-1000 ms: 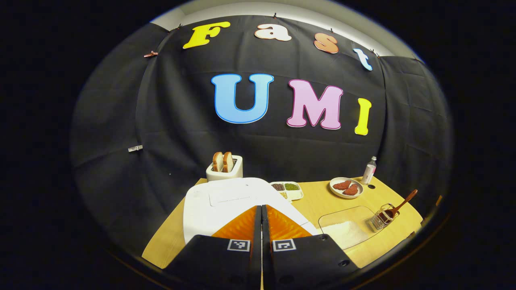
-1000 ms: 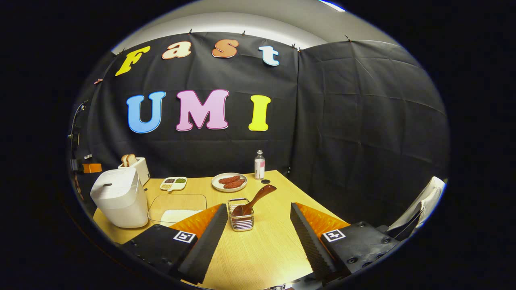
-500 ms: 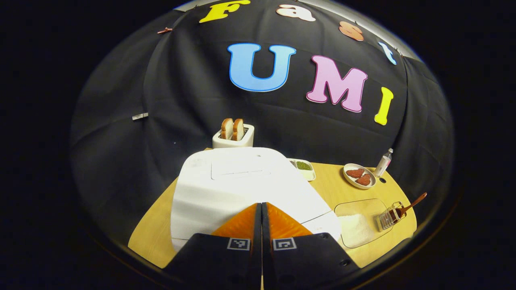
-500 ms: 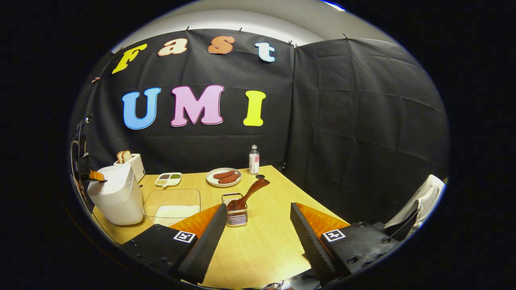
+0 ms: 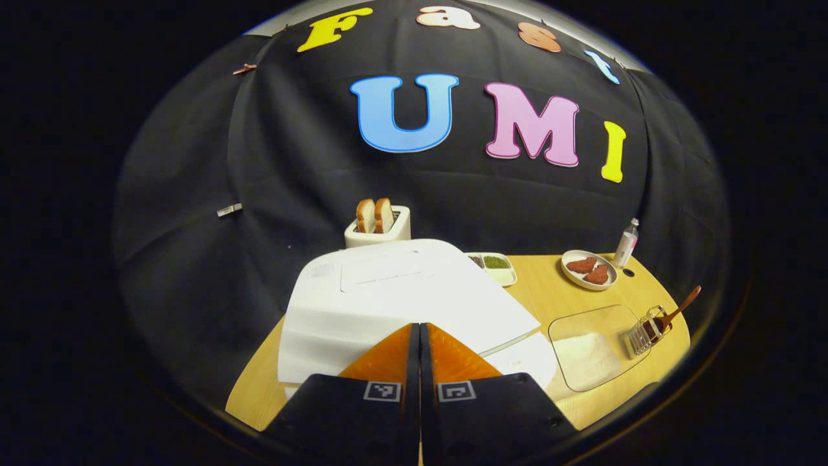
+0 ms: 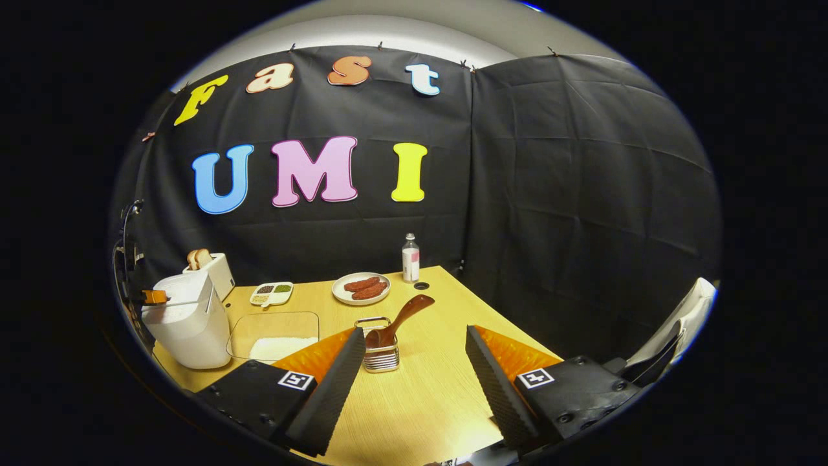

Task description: Close the left gripper, press the button to open the rice cooker; take a wooden spoon from the chopstick holder with the right hand, scoop a spoonful of rice and pour it into the rice cooker, then put the wooden spoon back into the chopstick holder.

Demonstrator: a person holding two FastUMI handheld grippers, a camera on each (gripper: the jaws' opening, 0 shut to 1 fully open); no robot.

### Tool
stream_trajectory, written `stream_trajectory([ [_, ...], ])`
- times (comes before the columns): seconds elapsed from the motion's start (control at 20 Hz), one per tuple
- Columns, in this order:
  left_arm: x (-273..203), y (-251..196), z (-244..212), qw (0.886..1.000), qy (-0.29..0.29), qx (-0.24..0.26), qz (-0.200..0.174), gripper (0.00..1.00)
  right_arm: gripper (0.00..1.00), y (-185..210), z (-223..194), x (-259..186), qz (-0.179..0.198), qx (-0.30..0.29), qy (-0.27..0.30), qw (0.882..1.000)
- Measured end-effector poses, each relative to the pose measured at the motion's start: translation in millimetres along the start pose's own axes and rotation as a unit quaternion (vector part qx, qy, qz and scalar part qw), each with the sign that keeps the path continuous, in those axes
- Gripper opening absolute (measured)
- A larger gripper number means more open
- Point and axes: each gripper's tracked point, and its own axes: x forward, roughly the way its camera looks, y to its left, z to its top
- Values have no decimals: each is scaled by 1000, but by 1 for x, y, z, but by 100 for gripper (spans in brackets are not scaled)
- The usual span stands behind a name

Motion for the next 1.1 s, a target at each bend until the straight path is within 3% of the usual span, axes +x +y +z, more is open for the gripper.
stream_trajectory([
  [0.2, -37, 4, 77, 993, -111, 20, 42, 7, 98, 7, 9, 30, 37, 7, 3, 999],
  [0.4, -70, -20, 96, 989, -142, -11, 45, 6, 98, 12, 20, 57, 75, 1, -6, 997],
  [0.75, -100, -61, 31, 991, -77, -104, 36, 8, 98, 12, -4, 93, 124, -7, 28, 992],
  [0.95, -107, -67, 5, 990, -43, -128, 48, 8, 98, 2, -26, 107, 138, -4, 58, 989],
  [1.05, -110, -80, -5, 989, -26, -138, 40, 14, 98, -4, -38, 115, 140, -2, 77, 987],
  [1.1, -112, -86, -6, 989, -25, -141, 38, 23, 99, -7, -41, 118, 138, 0, 82, 987],
])
